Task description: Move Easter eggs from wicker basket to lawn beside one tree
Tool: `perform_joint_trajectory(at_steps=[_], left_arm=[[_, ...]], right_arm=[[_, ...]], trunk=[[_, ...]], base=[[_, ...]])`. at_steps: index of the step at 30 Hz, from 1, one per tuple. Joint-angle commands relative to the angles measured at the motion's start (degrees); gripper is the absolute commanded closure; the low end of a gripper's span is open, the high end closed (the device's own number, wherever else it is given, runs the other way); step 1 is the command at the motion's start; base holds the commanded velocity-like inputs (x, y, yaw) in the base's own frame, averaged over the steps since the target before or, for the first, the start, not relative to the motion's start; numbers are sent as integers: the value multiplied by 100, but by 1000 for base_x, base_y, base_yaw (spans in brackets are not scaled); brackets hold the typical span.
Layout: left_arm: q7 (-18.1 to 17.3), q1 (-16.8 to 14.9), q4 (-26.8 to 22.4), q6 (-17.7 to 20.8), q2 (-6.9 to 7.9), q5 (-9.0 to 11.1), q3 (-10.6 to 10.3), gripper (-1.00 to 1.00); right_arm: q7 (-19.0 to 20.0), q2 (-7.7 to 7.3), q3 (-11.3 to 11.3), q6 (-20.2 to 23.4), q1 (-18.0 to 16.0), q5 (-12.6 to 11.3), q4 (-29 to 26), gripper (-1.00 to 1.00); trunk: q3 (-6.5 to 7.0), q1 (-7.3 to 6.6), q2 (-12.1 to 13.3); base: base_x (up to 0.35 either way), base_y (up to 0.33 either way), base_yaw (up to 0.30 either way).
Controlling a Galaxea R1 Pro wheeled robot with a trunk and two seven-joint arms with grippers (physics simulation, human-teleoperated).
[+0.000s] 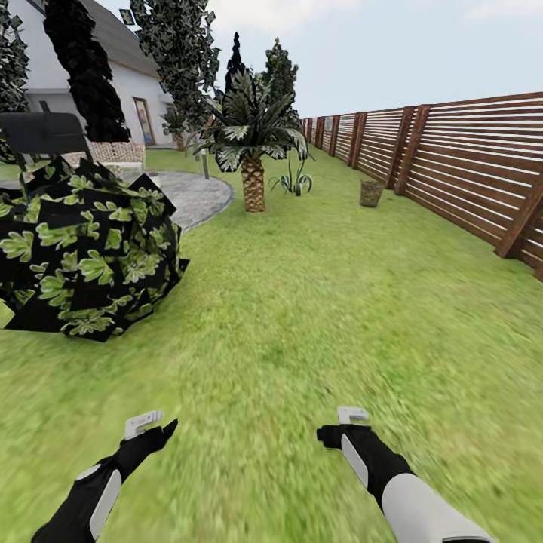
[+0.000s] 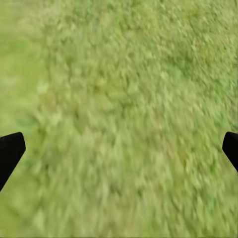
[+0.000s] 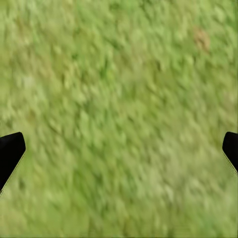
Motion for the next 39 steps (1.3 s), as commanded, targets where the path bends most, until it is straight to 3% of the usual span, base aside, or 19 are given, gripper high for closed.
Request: perform_joint_trajectory(at_steps=[1, 4, 6, 9, 10, 17, 21, 25, 28, 33, 37, 39], left_arm=[[-32, -3, 6, 58, -2, 59, 17, -100], [-22, 0, 57, 59, -2, 54, 20, -100], [-31, 3, 473, 26, -8, 43, 17, -100], [-32, 4, 1076, -3, -75, 32, 0, -100], [-32, 4, 1510, -22, -99, 30, -32, -100], [-32, 12, 2457, -130, -119, 21, -62, -100], [-40, 19, 2756, -467, -192, 18, -133, -100], [-33, 21, 2869, -621, -226, 20, -419, -100], [-21, 21, 2891, -695, -224, 20, -512, -100], [7, 21, 2904, -713, -229, 24, -534, -100], [16, 30, 2923, -708, -227, 34, -536, -100], [20, 38, 3298, -714, -245, 41, -534, -100]], right_arm=[[-32, 4, 2, 22, 2, -37, 2, -100], [-30, 6, 2, -110, 42, -39, 62, -100], [-34, 7, 3, -604, 75, -40, 209, -100], [-36, -10, 6, -990, 107, -33, 532, -100], [-36, -24, 9, -1227, 132, -8, 952, -100], [-38, -61, 16, -2212, 213, 19, 2285, -100], [-42, -51, 19, -2364, 555, 95, 2423, -100], [-39, -60, 19, -2377, 611, 109, 2427, -100], [-37, -79, 19, -2378, 632, 104, 2446, -100], [-37, -92, 21, -2383, 648, 92, 2466, -100], [-37, -78, 19, -2548, 852, 101, 2455, -100], [-37, -88, 19, -2669, 959, 90, 2468, -100]], trunk=[[-3, 3, -2], [12, 3, -2], [24, 3, -2], [42, 3, -2], [46, 3, -2], [67, 3, -2], [90, 3, -2], [101, 3, -2], [102, 3, -2], [102, 3, -2], [102, 3, -2], [102, 3, -2]], base=[[321, 0, -106], [321, 0, -173], [321, 0, -214], [316, 0, -222], [277, 0, -202], [177, 0, -194], [132, 0, -217], [172, 0, -108], [201, 0, -21], [220, 0, -3], [229, 0, 0], [229, 0, 0]])
